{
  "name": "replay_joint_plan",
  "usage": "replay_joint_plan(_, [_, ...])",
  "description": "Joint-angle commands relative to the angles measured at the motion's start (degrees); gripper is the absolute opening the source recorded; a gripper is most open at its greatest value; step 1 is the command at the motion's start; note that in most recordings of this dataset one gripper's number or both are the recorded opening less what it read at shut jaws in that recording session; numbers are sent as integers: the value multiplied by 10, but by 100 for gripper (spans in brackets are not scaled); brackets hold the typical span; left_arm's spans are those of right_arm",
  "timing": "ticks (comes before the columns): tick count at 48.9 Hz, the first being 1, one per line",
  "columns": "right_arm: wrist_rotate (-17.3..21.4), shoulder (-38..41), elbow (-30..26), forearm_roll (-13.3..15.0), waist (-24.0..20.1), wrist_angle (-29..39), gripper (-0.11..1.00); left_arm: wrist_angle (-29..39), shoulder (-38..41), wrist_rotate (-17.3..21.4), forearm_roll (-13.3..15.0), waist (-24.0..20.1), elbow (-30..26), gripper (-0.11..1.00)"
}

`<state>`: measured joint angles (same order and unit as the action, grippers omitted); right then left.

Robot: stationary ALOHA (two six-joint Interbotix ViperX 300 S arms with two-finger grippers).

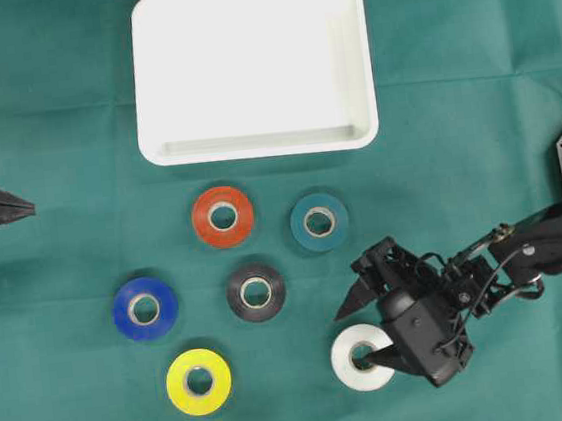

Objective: Put the tape into the white case with the right arm.
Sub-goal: 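Lower the right gripper into the white roll's hole and close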

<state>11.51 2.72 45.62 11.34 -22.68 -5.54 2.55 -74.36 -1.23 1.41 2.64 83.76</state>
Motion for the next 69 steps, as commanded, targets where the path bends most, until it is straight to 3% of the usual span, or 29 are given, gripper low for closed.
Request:
replay_joint_plan(1, [8,0,-22,0,-2,47,42,-3,4,0,0,1,-6,0])
replay_joint_plan(8, [11,14,-54,1,-6,137,42,-3,4,0,0,1,-6,0])
replay_joint_plan(12, [11,21,-68,1,-8,155,42,-3,4,0,0,1,-5,0])
replay_joint_plan(69, [32,61,-107,1,-12,159,38,-3,4,0,0,1,-3,0])
